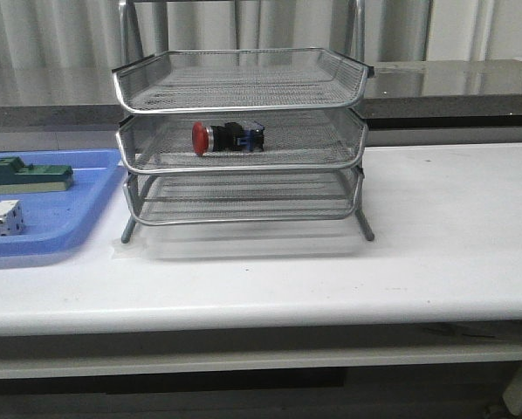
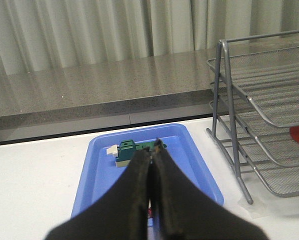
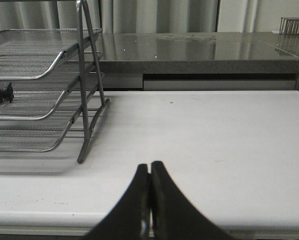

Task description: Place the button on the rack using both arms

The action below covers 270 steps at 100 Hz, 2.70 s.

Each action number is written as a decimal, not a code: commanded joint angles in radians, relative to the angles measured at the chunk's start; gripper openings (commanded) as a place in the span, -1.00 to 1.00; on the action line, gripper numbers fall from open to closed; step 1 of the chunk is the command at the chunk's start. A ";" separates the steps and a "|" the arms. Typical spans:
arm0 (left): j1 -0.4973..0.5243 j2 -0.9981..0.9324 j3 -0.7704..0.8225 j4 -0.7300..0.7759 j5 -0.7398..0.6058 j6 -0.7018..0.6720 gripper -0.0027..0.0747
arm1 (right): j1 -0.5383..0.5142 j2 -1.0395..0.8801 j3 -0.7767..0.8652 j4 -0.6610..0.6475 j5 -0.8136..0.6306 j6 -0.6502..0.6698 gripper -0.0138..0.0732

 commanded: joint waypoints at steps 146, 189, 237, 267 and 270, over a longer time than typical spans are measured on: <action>-0.001 0.006 -0.022 -0.004 -0.081 -0.008 -0.99 | -0.008 -0.021 -0.019 -0.005 -0.083 0.001 -0.81; -0.001 -0.142 0.180 0.195 -0.127 -0.306 -0.99 | -0.008 -0.021 -0.019 -0.005 -0.083 0.001 -0.81; -0.001 -0.320 0.326 0.277 -0.166 -0.402 -0.99 | -0.008 -0.021 -0.019 -0.005 -0.083 0.001 -0.81; -0.001 -0.320 0.334 0.304 -0.164 -0.428 -0.99 | -0.008 -0.021 -0.019 -0.005 -0.083 0.001 -0.81; -0.001 -0.320 0.334 0.304 -0.164 -0.428 -0.99 | -0.008 -0.021 -0.019 -0.005 -0.083 0.001 -0.81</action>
